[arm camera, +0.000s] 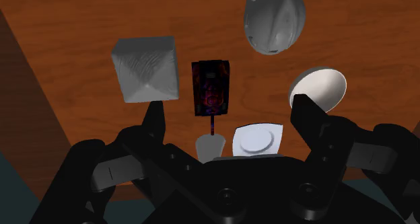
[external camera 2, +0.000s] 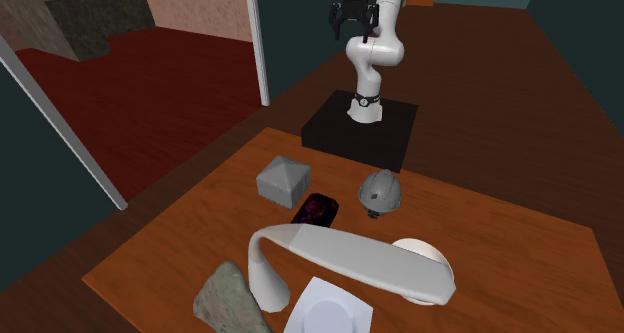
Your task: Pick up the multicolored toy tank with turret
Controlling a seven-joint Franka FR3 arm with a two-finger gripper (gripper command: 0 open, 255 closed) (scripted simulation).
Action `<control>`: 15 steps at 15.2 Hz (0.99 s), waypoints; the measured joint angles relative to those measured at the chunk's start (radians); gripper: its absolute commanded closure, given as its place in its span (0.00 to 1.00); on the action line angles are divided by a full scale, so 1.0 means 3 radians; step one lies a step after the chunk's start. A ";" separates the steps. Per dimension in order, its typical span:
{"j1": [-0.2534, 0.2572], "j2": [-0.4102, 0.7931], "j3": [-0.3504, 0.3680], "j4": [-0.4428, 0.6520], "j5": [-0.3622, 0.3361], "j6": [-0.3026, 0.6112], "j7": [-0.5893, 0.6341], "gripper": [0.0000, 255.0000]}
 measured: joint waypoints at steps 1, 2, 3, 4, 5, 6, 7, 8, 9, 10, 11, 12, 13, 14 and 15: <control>0.0000 0.0000 0.0000 0.0000 0.0000 0.0000 0.0000 0.00; 0.0001 0.0047 0.0001 0.0002 0.0001 0.0030 0.0002 0.00; 0.0003 0.0141 0.0000 0.0020 0.0001 0.0082 0.0003 0.00; 0.0004 0.0240 -0.0001 0.0022 0.0002 0.0146 0.0003 0.00; 0.0005 0.0347 -0.0005 0.0043 0.0001 0.0202 0.0000 0.00; 0.0004 0.0466 -0.0011 0.0074 -0.0001 0.0259 -0.0005 0.00; 0.0013 0.0580 0.0004 0.0057 0.0008 0.0353 0.0015 0.00; 0.0020 0.0709 0.0016 0.0086 0.0015 0.0422 0.0032 0.00; 0.0021 0.0840 0.0012 0.0129 0.0015 0.0477 0.0029 0.00; 0.0024 0.0959 0.0015 0.0154 0.0017 0.0539 0.0035 0.00; 0.0021 0.1087 0.0005 0.0196 0.0017 0.0592 0.0023 0.00; 0.0024 0.1242 0.0005 0.0272 0.0020 0.0639 0.0025 0.00; 0.0024 0.1380 0.0002 0.0338 0.0021 0.0677 0.0022 0.00; 0.0028 0.1509 0.0005 0.0378 0.0025 0.0732 0.0029 0.00; 0.0032 0.1638 0.0009 0.0421 0.0029 0.0784 0.0035 0.00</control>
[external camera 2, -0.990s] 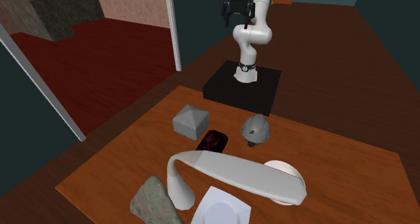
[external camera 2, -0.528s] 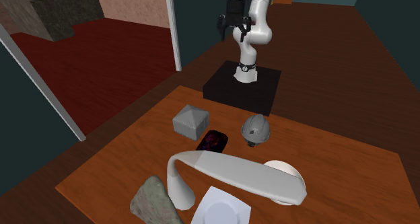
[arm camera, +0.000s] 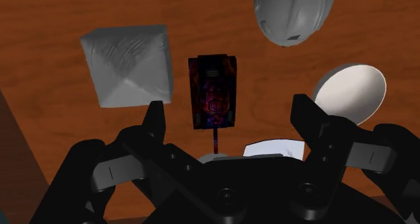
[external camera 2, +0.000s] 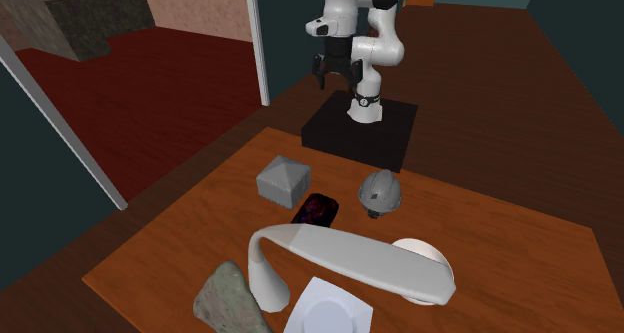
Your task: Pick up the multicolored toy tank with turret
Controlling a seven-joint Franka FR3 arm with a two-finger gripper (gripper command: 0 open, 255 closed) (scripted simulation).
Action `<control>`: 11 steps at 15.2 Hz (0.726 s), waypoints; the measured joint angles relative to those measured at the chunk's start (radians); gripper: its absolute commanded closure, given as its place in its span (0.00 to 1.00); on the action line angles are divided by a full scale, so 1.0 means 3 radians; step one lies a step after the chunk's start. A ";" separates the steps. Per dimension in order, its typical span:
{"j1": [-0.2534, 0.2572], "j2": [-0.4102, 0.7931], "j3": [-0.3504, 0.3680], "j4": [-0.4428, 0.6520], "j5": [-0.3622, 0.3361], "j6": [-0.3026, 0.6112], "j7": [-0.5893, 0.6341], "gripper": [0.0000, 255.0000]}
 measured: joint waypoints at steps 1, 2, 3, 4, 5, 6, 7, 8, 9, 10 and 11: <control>0.0008 0.0103 0.0011 0.0041 0.0005 0.0028 0.0018 0.00; 0.0007 0.0232 0.0007 0.0089 0.0006 0.0077 0.0012 0.00; 0.0009 0.0373 0.0008 0.0168 0.0009 0.0105 0.0016 0.00; 0.0009 0.0488 0.0008 0.0237 0.0012 0.0117 0.0015 0.00; 0.0012 0.0651 0.0010 0.0296 0.0016 0.0191 0.0018 0.00; 0.0010 0.0782 0.0007 0.0372 0.0019 0.0208 0.0014 0.00; 0.0016 0.0910 0.0013 0.0448 0.0022 0.0229 0.0027 0.00; 0.0016 0.1050 0.0013 0.0529 0.0025 0.0257 0.0026 0.00; 0.0011 0.1194 0.0009 0.0620 0.0027 0.0277 0.0017 0.00; 0.0017 0.1343 0.0014 0.0714 0.0032 0.0298 0.0029 0.00; 0.0022 0.1486 0.0019 0.0822 0.0035 0.0299 0.0039 0.00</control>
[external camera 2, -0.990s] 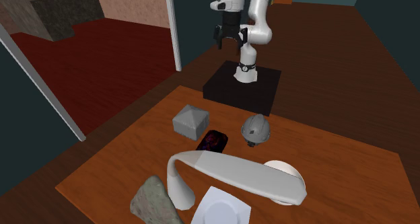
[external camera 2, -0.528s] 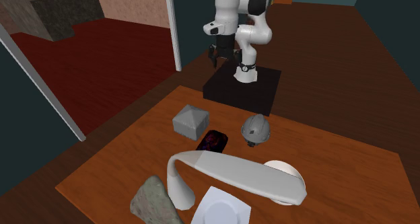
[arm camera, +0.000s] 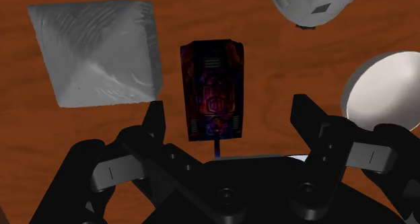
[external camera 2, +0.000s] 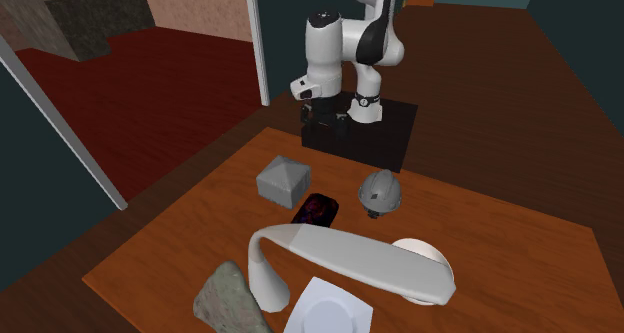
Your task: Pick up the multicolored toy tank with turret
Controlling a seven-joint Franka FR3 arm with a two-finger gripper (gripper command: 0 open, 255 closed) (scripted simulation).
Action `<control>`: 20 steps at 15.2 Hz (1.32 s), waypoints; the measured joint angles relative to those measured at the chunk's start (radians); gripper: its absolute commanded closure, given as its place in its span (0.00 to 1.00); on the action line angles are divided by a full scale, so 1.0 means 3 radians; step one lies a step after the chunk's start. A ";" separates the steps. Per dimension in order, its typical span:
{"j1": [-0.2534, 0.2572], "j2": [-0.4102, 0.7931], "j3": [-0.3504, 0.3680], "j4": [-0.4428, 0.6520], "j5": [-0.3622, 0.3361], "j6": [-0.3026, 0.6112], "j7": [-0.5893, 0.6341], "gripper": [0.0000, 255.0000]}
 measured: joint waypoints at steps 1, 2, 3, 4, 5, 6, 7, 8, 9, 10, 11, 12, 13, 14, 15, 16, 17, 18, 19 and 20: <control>0.0002 0.0115 0.0002 0.0093 0.0002 -0.0012 0.0003 0.00; -0.0013 0.0260 -0.0006 0.0220 0.0005 -0.0027 -0.0019 0.00; -0.0015 0.0409 -0.0007 0.0349 0.0008 -0.0039 -0.0018 0.00; -0.0011 0.0545 -0.0003 0.0449 0.0010 -0.0036 -0.0011 0.00; -0.0007 0.0683 0.0001 0.0555 0.0013 -0.0037 -0.0003 0.00; -0.0004 0.0826 0.0004 0.0680 0.0015 -0.0053 0.0004 0.00; -0.0006 0.0956 0.0004 0.0763 0.0018 -0.0040 0.0004 0.00; -0.0011 0.1095 0.0004 0.0898 0.0019 -0.0071 0.0002 0.00; -0.0009 0.1239 0.0005 0.1048 0.0020 -0.0109 0.0008 0.00; -0.0009 0.1390 0.0008 0.1195 0.0023 -0.0139 0.0012 0.00; -0.0010 0.1516 0.0009 0.1328 0.0023 -0.0180 0.0015 0.00; -0.0015 0.1665 0.0009 0.1487 0.0025 -0.0221 0.0012 0.00; -0.0009 0.1812 0.0012 0.1631 0.0026 -0.0251 0.0024 0.00; -0.0012 0.1985 0.0013 0.1822 0.0028 -0.0303 0.0025 0.00; -0.0009 0.2151 0.0016 0.2024 0.0029 -0.0374 0.0034 0.00; -0.0023 0.2331 0.0014 0.2252 0.0029 -0.0454 0.0022 0.00; -0.0031 0.2512 0.0013 0.2475 0.0029 -0.0529 0.0021 0.00; -0.0019 0.2679 0.0018 0.2677 0.0030 -0.0596 0.0041 0.00; -0.0020 0.2810 0.0020 0.2844 0.0031 -0.0649 0.0043 0.00; -0.0023 0.2872 0.0019 0.2886 0.0031 -0.0638 0.0041 0.00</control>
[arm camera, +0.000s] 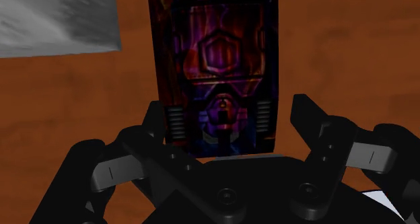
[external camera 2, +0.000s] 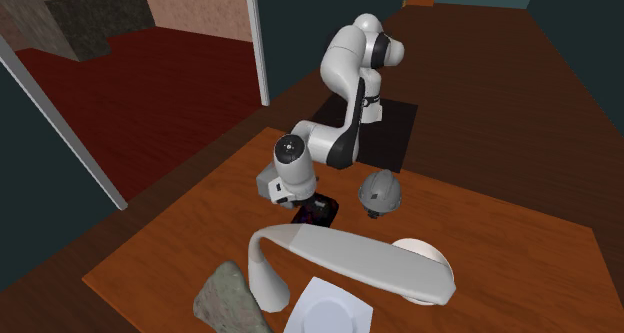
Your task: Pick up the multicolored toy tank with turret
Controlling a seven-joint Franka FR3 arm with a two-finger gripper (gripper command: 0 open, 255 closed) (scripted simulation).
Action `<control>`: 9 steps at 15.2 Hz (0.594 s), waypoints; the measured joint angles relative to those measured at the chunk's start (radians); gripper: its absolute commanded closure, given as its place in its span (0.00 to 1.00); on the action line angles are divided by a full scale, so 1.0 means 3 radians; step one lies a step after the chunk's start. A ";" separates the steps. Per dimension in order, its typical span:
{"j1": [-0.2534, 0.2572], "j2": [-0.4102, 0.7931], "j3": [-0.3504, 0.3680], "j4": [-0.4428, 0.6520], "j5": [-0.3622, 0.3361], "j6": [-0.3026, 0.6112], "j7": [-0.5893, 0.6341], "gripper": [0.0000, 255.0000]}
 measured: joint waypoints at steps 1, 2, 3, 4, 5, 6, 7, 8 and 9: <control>-0.0001 0.0043 0.0000 0.0034 0.0000 0.0005 0.0000 0.00; -0.0004 0.0088 -0.0001 0.0069 0.0000 0.0015 -0.0003 0.00; -0.0010 0.0145 -0.0001 0.0124 0.0000 0.0017 -0.0008 0.00; -0.0009 0.0159 -0.0001 0.0106 0.0000 0.0046 -0.0007 0.00; -0.0007 0.0206 0.0000 0.0142 0.0001 0.0060 -0.0004 0.00; -0.0010 0.0240 0.0000 0.0159 0.0001 0.0075 -0.0009 0.00; -0.0011 0.0254 0.0000 0.0169 0.0001 0.0079 -0.0008 1.00; -0.0010 0.0261 0.0001 0.0181 0.0002 0.0079 -0.0008 1.00; -0.0011 0.0264 0.0001 0.0183 0.0001 0.0081 -0.0009 1.00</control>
